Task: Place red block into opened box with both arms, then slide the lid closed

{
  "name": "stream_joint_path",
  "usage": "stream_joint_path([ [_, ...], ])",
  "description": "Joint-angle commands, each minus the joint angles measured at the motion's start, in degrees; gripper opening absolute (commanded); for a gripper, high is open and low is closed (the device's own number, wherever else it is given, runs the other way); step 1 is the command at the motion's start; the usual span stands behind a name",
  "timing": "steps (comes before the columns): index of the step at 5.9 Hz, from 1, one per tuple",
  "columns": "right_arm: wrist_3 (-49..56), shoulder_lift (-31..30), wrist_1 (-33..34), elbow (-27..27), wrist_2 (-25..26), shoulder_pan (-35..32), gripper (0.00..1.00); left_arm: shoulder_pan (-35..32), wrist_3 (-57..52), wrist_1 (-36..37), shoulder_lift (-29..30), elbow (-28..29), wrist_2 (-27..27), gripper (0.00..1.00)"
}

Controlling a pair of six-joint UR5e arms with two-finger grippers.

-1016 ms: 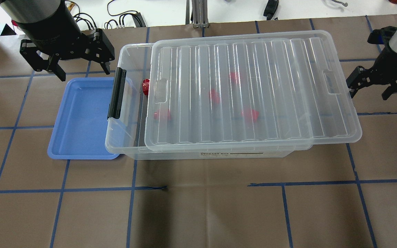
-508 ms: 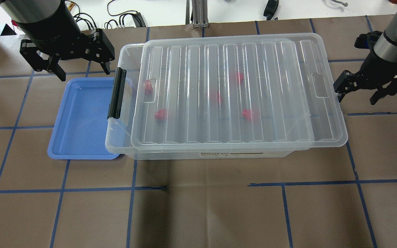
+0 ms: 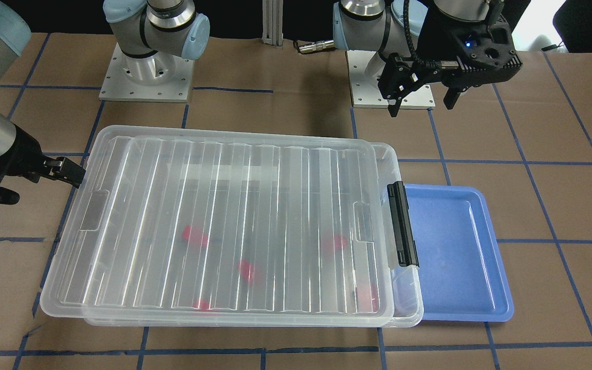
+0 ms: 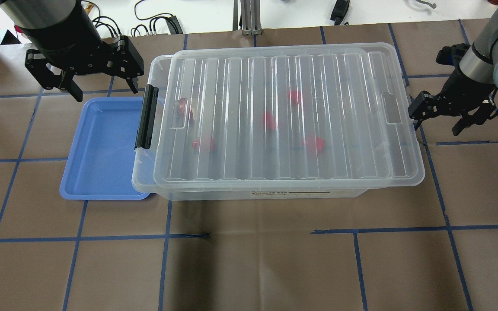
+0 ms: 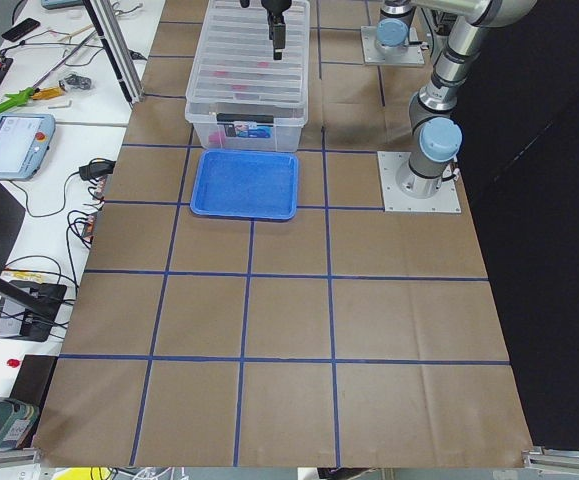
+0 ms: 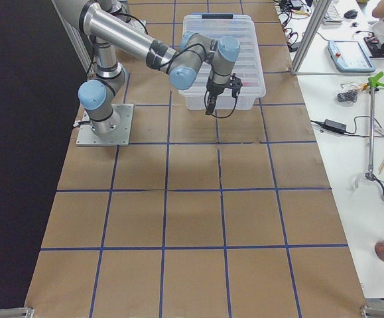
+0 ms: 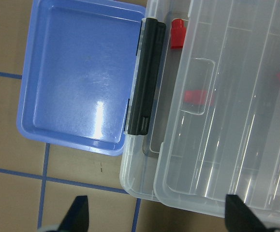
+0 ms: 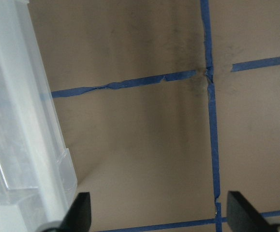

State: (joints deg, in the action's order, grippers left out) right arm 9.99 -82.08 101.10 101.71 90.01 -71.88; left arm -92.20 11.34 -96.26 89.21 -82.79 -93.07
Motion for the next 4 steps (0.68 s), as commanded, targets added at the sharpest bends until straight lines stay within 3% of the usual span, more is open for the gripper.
stream_joint_path([
  [1,-1.54,-0.01,-0.02,-0.02,-0.27,-2.03,1.0,0.0,0.0,0.02,0.0,0.0,0.0,0.98],
  [4,-0.59,-0.44,1.8,-1.5,0.42,-2.13,1.0,0.0,0.0,0.02,0.0,0.0,0.0,0.98],
])
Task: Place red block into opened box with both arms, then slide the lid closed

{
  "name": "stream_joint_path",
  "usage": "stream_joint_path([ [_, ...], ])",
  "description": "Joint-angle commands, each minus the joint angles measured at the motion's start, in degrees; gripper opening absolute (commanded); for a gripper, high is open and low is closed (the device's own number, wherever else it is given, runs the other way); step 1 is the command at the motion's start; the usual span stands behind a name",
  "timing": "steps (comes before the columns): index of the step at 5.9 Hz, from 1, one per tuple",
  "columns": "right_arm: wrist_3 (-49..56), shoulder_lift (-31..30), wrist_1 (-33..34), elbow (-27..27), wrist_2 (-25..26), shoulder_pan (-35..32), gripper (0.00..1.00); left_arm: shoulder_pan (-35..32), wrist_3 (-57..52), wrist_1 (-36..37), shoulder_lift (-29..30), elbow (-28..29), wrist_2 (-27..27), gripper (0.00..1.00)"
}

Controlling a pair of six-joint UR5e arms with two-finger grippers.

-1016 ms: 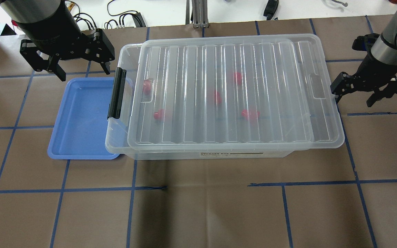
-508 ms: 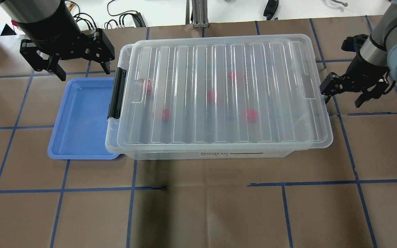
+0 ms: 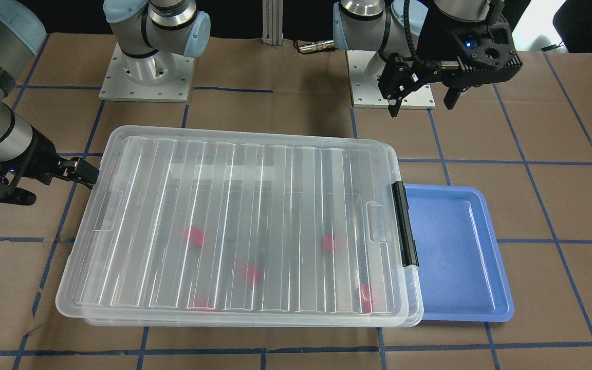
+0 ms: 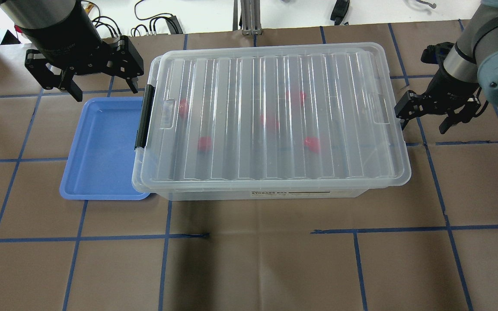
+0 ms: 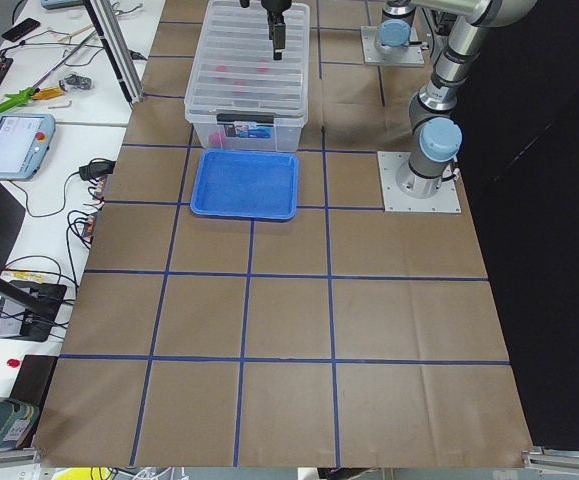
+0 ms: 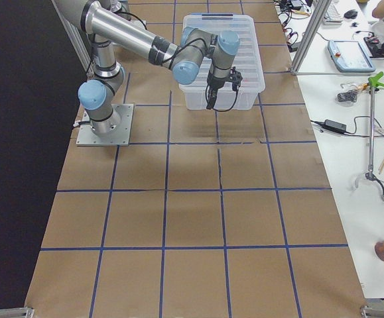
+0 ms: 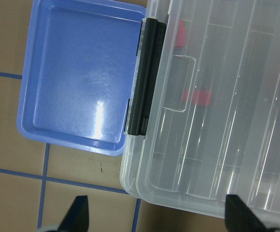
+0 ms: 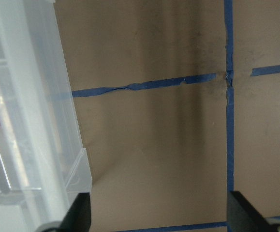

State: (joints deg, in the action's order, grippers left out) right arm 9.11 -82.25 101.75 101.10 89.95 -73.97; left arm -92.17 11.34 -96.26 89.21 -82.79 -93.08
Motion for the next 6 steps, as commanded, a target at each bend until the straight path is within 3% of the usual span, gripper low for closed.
stream_joint_path([
  [1,-0.14,-1.67,0.3,-4.47,0.57,-0.03,1.0,-0.03,0.0,0.02,0.0,-0.09,0.0,0.98],
  [3,-3.9,-4.22,-7.93,-10.46,0.58,-2.73,1.0,-0.03,0.0,0.02,0.0,-0.09,0.09,0.98],
  [6,-21.97,-7.57,-14.02,-13.99,0.66,-17.12,1.0,-0.03,0.0,0.02,0.0,-0.09,0.09,0.98],
])
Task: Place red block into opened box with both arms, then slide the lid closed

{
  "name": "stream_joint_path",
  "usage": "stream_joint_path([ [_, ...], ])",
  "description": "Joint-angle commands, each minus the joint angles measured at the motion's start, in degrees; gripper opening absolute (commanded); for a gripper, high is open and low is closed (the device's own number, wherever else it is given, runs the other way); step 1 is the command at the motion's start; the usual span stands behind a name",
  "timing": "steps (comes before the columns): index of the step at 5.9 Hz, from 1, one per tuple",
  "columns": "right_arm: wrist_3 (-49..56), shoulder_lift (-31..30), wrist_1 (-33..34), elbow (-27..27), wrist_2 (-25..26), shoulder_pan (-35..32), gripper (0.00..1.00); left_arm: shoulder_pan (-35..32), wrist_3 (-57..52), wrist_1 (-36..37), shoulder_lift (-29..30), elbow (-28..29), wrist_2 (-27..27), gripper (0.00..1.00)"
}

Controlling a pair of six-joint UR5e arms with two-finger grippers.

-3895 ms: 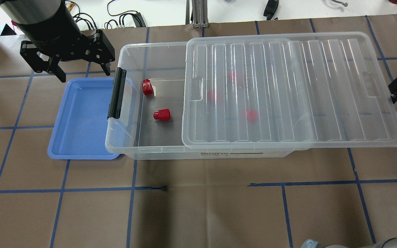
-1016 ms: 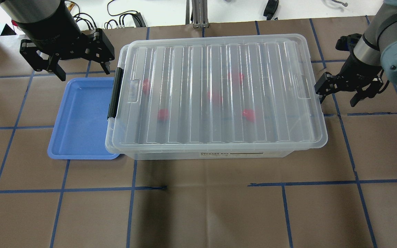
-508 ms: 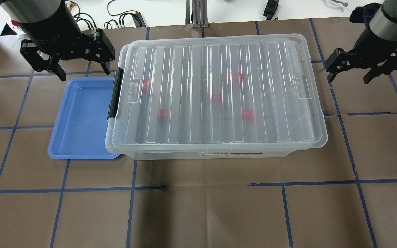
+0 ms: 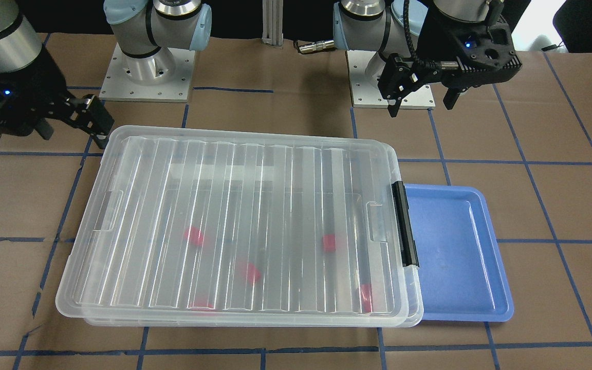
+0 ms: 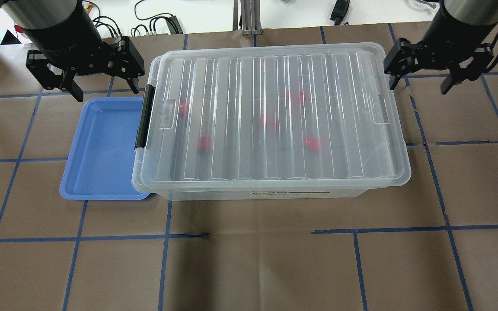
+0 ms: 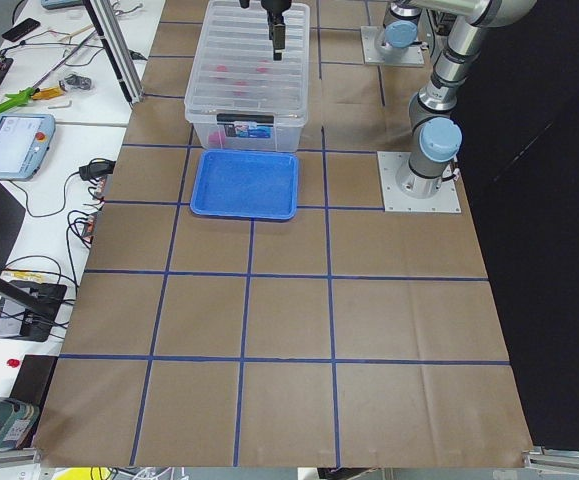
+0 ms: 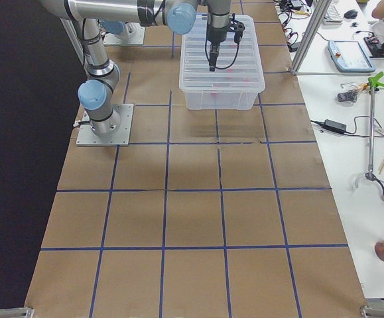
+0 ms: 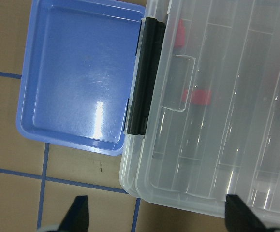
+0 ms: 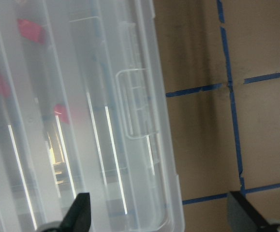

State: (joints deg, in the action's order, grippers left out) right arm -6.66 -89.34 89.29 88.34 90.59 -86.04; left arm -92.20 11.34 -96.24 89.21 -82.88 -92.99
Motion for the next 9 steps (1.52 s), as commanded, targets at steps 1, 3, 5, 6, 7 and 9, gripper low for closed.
stream_joint_path([
  [1,-9.39,-0.13,-3.83,-3.42,-0.07,-7.63,1.0,0.0,0.0,0.0,0.0,0.0,0.0,0.98],
  [3,-7.67,0.66,-3.95,-4.14,-0.33,-6.69,1.0,0.0,0.0,0.0,-0.09,-0.09,0.0,0.98],
  [5,-7.58,1.45,-3.86,-5.11,-0.68,-6.34,1.0,0.0,0.0,0.0,-0.09,-0.09,-0.08,0.98],
  [6,-7.66,1.45,-4.03,-5.11,-0.42,-6.33,1.0,0.0,0.0,0.0,-0.09,-0.09,-0.08,0.98],
  [7,-7.67,1.45,-4.03,-5.02,-0.42,-6.33,1.0,0.0,0.0,0.0,-0.09,-0.09,-0.08,0.98],
  [9,-7.67,1.45,-4.03,-4.85,-0.33,-6.33,1.0,0.0,0.0,0.0,-0.09,-0.18,-0.08,0.98],
])
